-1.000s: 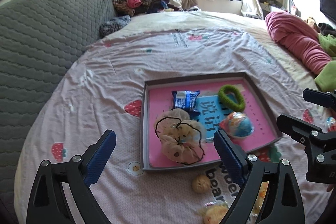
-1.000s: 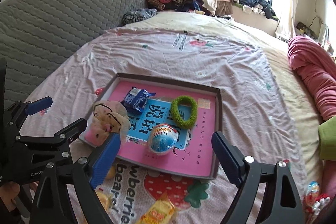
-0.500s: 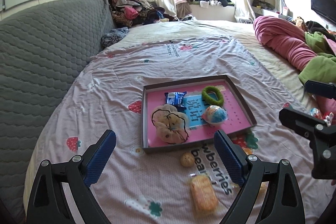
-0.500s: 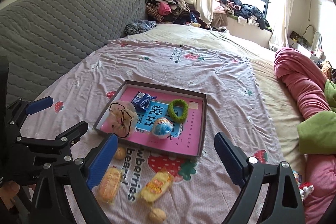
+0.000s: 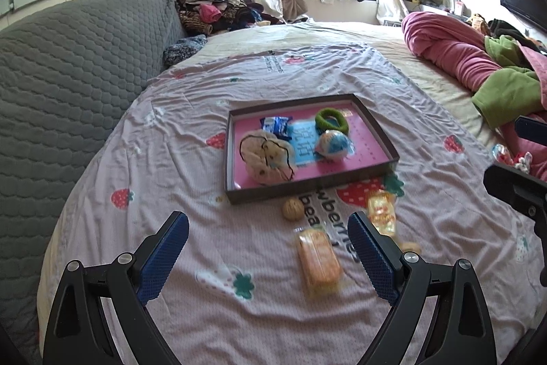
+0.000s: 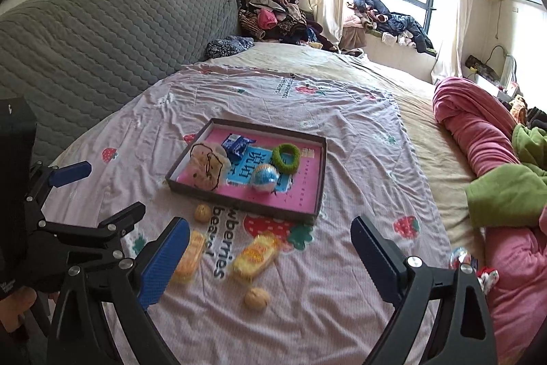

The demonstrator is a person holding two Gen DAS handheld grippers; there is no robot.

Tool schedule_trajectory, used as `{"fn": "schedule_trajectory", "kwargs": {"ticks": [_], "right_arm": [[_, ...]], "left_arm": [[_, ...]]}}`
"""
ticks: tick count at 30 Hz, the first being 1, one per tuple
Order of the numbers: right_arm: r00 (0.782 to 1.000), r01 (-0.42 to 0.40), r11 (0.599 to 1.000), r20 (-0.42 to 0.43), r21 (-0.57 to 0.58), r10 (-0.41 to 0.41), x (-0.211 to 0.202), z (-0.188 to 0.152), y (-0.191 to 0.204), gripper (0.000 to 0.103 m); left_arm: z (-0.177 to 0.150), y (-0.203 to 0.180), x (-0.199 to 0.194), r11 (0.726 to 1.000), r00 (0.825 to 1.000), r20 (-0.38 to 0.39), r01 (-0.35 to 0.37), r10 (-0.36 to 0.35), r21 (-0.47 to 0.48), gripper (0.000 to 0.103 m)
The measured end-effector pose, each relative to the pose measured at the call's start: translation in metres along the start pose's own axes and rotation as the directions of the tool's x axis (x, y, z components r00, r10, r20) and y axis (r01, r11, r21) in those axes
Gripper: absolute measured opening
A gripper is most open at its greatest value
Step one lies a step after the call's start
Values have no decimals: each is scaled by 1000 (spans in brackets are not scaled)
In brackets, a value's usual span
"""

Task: Organize objects
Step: 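Withdraw both grippers from the tray toward the bread packets and walnuts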

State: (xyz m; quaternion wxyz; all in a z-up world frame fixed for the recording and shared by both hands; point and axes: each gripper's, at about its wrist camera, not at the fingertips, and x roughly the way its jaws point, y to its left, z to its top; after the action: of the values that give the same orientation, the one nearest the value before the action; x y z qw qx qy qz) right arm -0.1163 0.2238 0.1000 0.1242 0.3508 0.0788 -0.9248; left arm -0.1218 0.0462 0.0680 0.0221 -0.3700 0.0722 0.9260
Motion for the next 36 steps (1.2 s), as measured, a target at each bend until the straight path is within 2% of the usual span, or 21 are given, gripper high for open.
{"fn": "schedule_trajectory", "kwargs": {"ticks": [7, 19, 27, 36], "right_arm": [[1000, 0, 1000, -8, -12, 0, -9, -36, 1, 96], [998, 1, 999, -70, -44, -5, 4, -91, 12, 96], [995, 15, 996, -93, -86, -23, 20, -110, 20, 98], [993, 7, 997, -113, -71, -15, 39, -117, 15, 99]], "left_arm": [[-26, -9, -2, 1000, 1000, -13, 14, -14, 3, 95], [-65, -21, -2, 999, 999, -34, 35, -34, 22, 95], [-77, -25, 8, 999, 997, -57, 44, -42, 23, 95], [-85, -30, 29, 998, 995, -79, 65, -65, 3, 95]]}}
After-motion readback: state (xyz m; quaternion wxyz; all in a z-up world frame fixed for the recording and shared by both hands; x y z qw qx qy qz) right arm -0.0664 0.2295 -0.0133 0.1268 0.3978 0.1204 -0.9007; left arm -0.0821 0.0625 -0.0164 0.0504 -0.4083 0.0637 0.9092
